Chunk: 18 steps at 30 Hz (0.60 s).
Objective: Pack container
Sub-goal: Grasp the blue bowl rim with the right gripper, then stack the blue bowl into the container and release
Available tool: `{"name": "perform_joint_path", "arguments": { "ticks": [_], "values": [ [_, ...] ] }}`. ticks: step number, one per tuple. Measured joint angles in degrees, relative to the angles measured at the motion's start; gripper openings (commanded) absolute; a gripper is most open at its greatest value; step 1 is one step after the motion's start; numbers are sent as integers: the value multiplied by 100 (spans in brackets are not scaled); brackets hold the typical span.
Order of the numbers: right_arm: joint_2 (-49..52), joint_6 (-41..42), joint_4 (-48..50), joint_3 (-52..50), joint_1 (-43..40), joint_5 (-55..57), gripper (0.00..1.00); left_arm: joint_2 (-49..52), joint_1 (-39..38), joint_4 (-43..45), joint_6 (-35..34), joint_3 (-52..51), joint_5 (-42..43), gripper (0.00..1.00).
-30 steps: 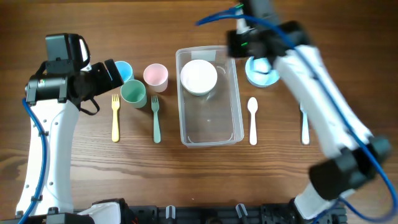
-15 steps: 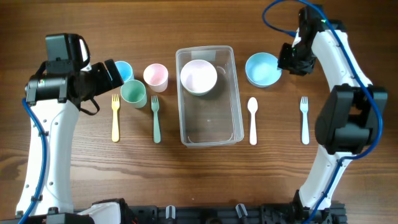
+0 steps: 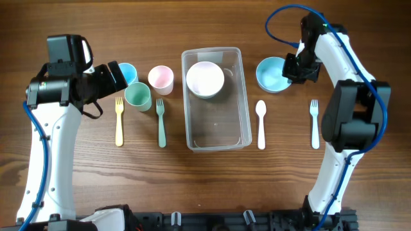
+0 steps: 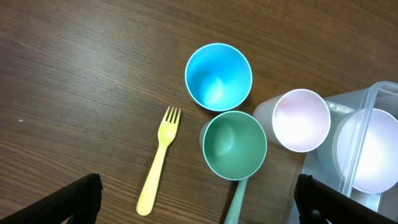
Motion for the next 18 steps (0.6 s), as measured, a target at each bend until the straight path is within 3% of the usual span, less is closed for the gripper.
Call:
{"name": "perform_joint_path", "arguments": {
  "ticks": [2,5,8,10,14,18],
  "values": [
    [-254,0,-66,-7,7,50,4,0,0,0,2,0,0,100],
    [-1615,2,-85,-13,275,48,4,0,0,0,0,0,0,100],
    [-3071,-13,149,17,1239,44,4,0,0,0,2,0,0,100],
    [-3453,-61,317,61,1961,26,4,0,0,-2,2,0,0,100],
    [-2872,-105,433,76,2876,243,4,0,0,2,2,0,0,100],
    [-1576,-129,835,63,2931,343,4,0,0,2,2,0,-2,100]
  ]
}}
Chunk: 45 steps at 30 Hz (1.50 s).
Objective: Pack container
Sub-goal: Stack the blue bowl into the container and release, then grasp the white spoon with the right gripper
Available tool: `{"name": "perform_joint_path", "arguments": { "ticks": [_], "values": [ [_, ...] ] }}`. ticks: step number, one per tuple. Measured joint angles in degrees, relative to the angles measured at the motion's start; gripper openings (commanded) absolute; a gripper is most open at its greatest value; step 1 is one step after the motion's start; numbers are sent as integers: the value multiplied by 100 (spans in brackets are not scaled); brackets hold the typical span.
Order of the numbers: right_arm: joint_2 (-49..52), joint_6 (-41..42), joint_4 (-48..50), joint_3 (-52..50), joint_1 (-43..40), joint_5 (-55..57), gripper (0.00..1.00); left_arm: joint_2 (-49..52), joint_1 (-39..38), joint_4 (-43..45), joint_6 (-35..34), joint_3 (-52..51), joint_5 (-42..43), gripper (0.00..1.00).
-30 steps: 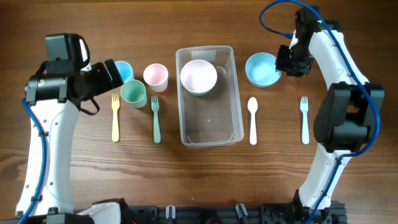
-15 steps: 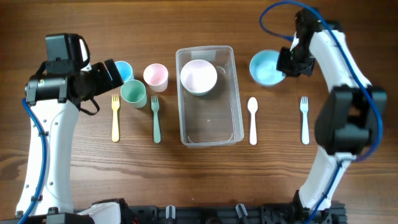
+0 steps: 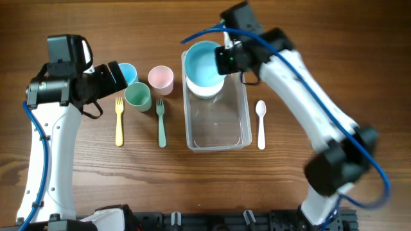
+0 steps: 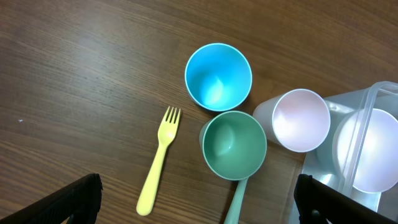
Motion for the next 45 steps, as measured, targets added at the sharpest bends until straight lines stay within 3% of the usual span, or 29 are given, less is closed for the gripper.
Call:
{"name": "perform_joint_path", "arguments": {
  "ticks": [3,7,8,9,11,14,17,21,26,29,31,34,38,45],
  "values": [
    [756,0,166,-72,-11,-35,4,0,0,-2,0,0,2,100],
    [804,0,481,-79,-11,-37,5,0,0,-2,0,0,2,100],
    [804,0,496,-79,-11,-37,15,0,0,-2,0,0,2,100],
    [804,0,496,-79,-11,-37,32,0,0,-2,0,0,2,100],
    [804,-24,498,-79,-11,-37,51,0,0,-2,0,0,2,100],
    [804,-61,352,-33,-11,-37,51,0,0,-2,0,0,2,100],
    [616,-61,142,125,-24,-37,59,0,0,-2,0,0,2,100],
    [-1016,-59,-22,245,-214,2,67,0,0,-7,0,0,2,100],
    [-2577,-13,-1373,479,-1016,142,68,0,0,-2,0,0,2,100],
    [-2538,245,-2173,378,-1462,157,68,0,0,-2,-2,0,2,100],
    [-2498,380,-2365,-378,-1770,164,66,0,0,2,0,0,2,100],
    [-2448,448,-1565,-1720,-1779,-20,56,2,0,-4,0,0,2,100],
    [-2302,490,-225,-3615,-1751,-313,56,4,0,4,0,9,0,100],
    [-1834,267,1307,-4791,-1537,-686,59,4,0,0,0,9,2,100]
  ]
}}
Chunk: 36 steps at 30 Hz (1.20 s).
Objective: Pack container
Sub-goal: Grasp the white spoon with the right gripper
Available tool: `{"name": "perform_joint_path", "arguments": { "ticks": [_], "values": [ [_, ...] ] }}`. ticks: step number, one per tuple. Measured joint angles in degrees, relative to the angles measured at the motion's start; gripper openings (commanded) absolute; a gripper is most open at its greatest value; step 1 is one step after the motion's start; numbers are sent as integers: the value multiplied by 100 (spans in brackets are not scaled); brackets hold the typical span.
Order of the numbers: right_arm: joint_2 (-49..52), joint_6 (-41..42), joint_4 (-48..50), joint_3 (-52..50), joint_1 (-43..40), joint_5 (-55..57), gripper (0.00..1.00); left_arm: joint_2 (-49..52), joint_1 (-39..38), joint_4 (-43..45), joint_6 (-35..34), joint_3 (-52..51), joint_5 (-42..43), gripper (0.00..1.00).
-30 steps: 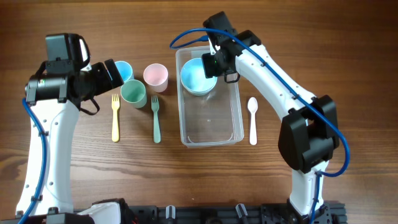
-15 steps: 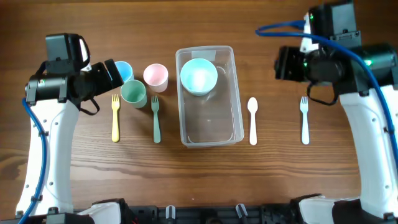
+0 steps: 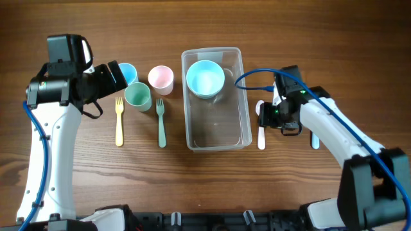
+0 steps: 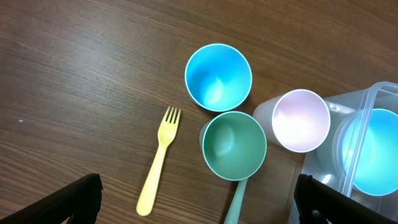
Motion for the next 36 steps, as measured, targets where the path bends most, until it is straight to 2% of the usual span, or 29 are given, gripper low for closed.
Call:
{"name": "perform_joint_path", "arguments": {
  "ticks": [4,9,14,16,19,22,26,29,33,36],
  "values": [
    [667,4,527,15,4,-81,56,0,0,-2,0,0,0,100],
    [699,184,518,37,33,162,52,2,0,-2,0,0,0,100],
    [741,743,271,52,31,896,50,2,0,-2,0,0,0,100],
    [741,872,258,52,31,914,33,2,0,-2,0,0,0,100],
    [741,977,260,52,31,885,15,2,0,-2,0,0,0,100],
    [741,1215,256,55,31,828,4,2,0,-2,0,0,0,100],
    [741,1377,223,83,31,846,4,2,0,-2,0,0,0,100],
    [647,1355,-221,345,24,1064,4,2,0,-2,-2,0,0,100],
    [-667,903,-706,1399,83,1128,4,2,0,-2,0,0,0,100],
    [-1556,413,-798,1650,492,922,4,2,0,-2,-2,0,0,100]
  ]
}}
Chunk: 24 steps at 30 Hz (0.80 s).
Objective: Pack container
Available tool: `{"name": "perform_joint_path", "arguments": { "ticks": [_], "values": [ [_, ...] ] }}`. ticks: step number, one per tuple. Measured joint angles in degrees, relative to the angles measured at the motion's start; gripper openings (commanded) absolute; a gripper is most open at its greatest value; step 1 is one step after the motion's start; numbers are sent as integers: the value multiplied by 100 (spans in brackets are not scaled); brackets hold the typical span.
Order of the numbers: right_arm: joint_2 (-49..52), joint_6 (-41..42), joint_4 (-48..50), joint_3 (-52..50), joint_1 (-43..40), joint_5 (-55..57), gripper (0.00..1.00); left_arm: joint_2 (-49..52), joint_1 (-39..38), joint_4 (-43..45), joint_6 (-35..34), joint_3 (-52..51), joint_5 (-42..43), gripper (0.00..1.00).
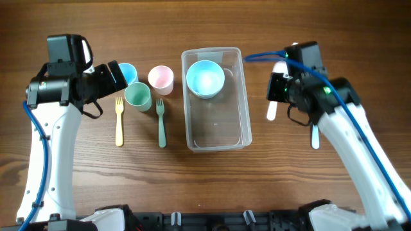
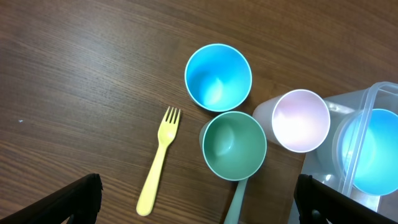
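Observation:
The clear container [image 1: 241,122] stands mid-table with a blue bowl [image 1: 205,76] nested in a white bowl at its far end. My right gripper [image 1: 278,86] hangs right of the container, shut on the white spoon [image 1: 272,109], which is off the table. A white fork [image 1: 314,136] lies under the right arm. My left gripper [image 2: 199,208] stays open, high above the blue cup [image 2: 218,76], green cup [image 2: 234,144], pink cup [image 2: 301,119], yellow fork [image 2: 158,162] and green fork [image 2: 235,202].
The cups and two forks cluster left of the container [image 2: 373,99]. The container's near half holds nothing. Bare wood lies along the front edge and the far left.
My right gripper was low at the white spoon lying right of the container. Now it holds the spoon off the table, farther back and right. The left arm has not moved.
My right gripper was at the blue bowl on the table, back right, with the white bowl alone in the container. Then it held the blue bowl over the white one. Then the bowls sat nested and it was at the spoon, which it now holds.

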Motion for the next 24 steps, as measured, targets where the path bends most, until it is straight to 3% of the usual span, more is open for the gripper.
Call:
{"name": "perform_joint_path", "arguments": {
  "ticks": [5,12,15,24],
  "values": [
    [-260,-1528,162,22,911,-691,4,0,0,0,2,0,0,100],
    [321,-5748,280,22,1399,-1961,4,0,0,0,0,0,0,100],
    [450,-6719,481,22,1399,-2330,4,0,0,2,0,0,0,100],
    [1576,-6955,608,22,1821,-1860,4,0,0,0,2,0,0,100]
  ]
}}
